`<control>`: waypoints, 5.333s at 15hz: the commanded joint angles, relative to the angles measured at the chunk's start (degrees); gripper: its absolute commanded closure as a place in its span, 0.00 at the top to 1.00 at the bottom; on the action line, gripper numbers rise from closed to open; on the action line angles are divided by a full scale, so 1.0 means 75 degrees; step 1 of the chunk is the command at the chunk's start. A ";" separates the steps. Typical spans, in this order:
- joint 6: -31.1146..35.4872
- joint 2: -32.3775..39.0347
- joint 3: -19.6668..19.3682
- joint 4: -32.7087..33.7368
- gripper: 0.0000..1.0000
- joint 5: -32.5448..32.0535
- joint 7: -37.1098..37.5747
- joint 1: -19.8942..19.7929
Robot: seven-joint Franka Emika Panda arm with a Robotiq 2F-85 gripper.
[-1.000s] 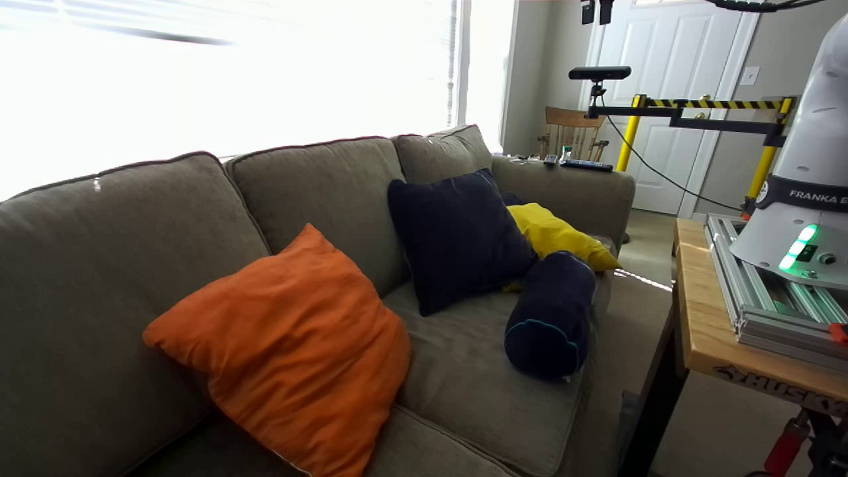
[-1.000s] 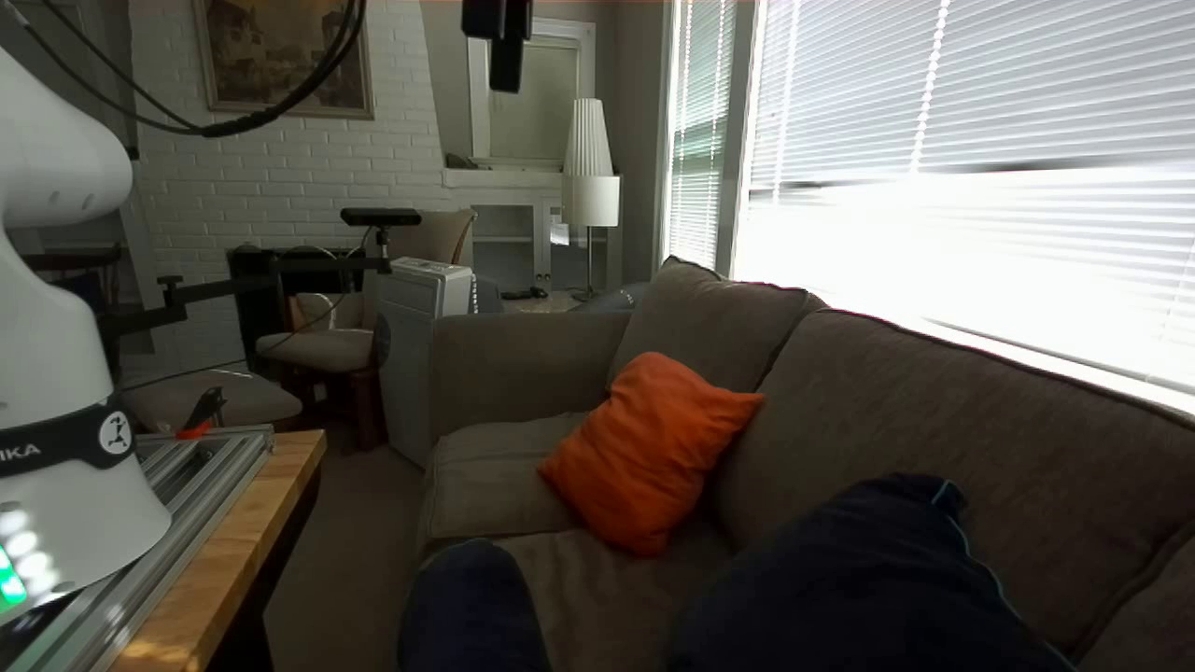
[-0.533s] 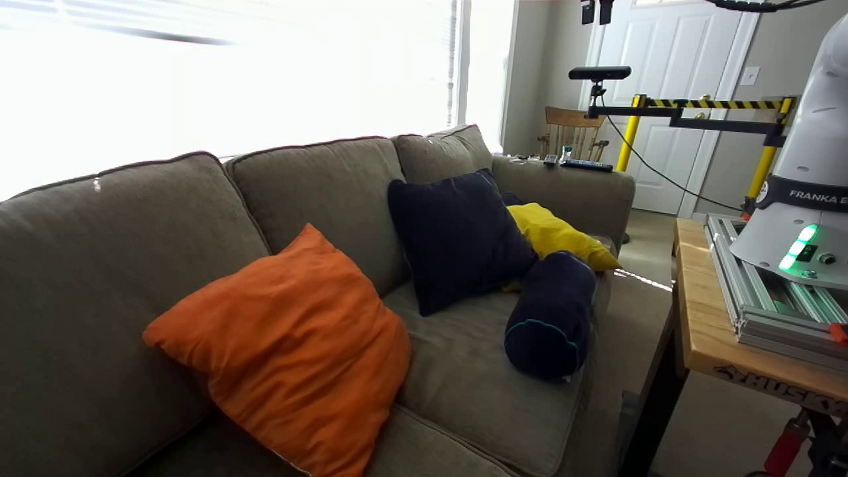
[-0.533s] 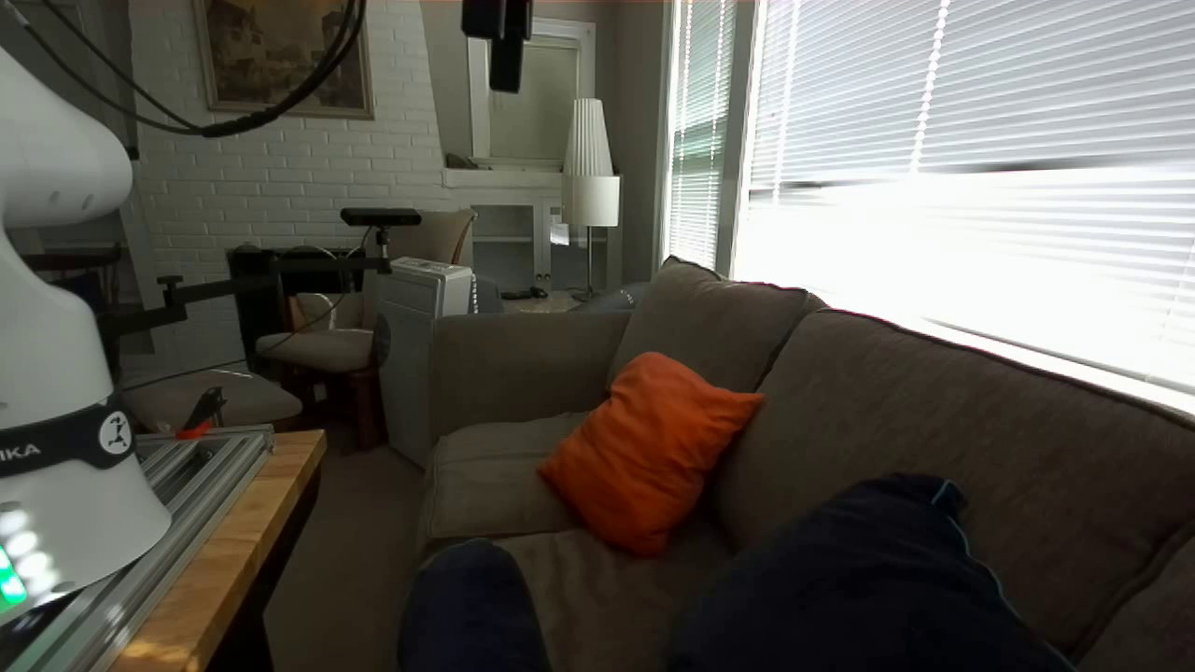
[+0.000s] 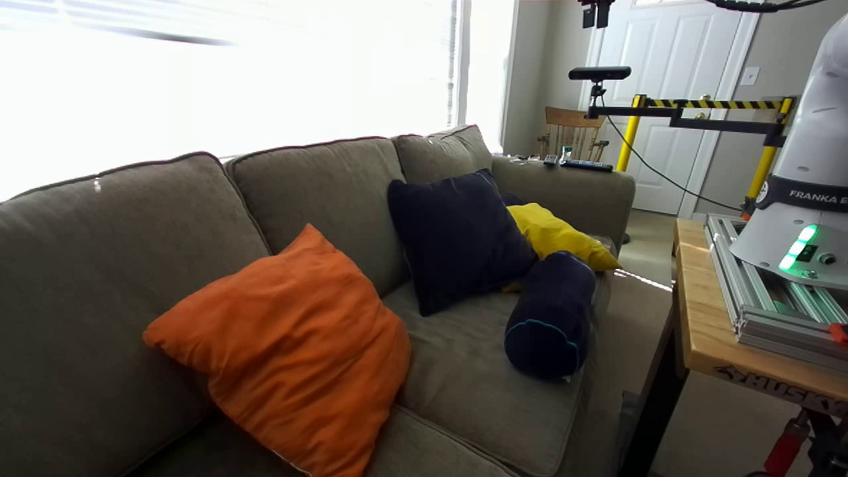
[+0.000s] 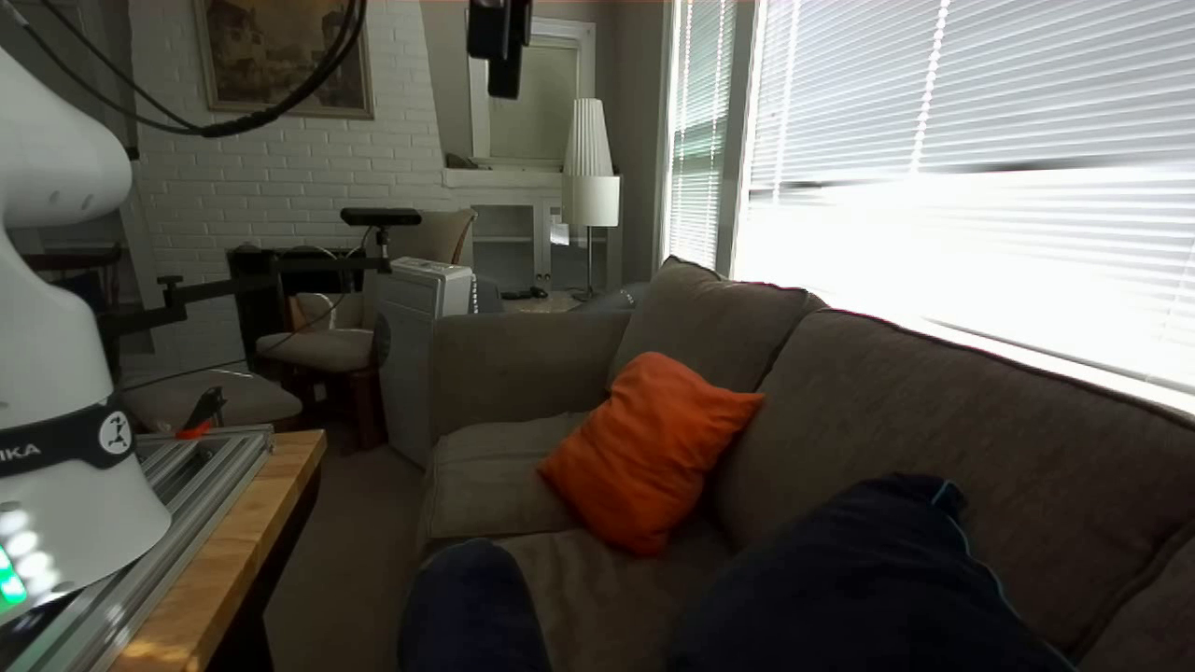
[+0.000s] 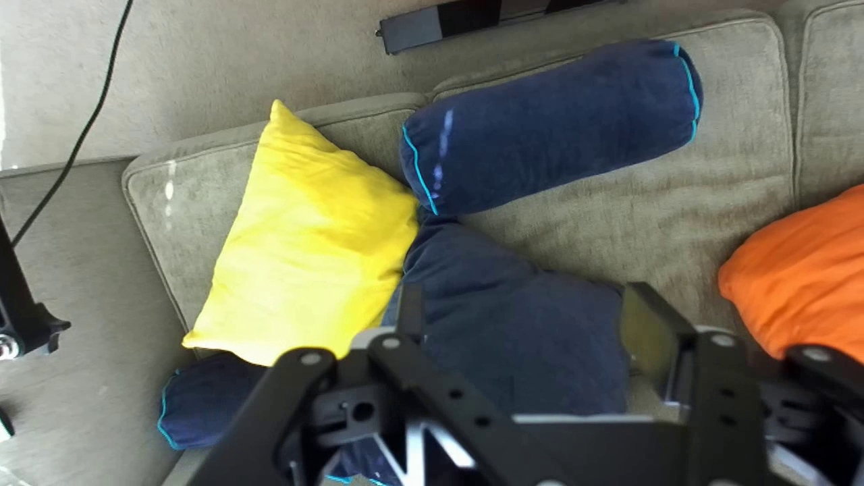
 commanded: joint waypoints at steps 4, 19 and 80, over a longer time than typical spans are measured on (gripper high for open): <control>-0.0016 0.0005 -0.0007 0.0014 0.68 -0.0028 0.0022 0.0103; 0.0003 -0.0021 0.0196 -0.0057 0.51 -0.0387 -0.1125 0.0687; 0.3508 0.3421 -0.0842 0.0617 1.00 -0.0306 -0.1587 -0.0135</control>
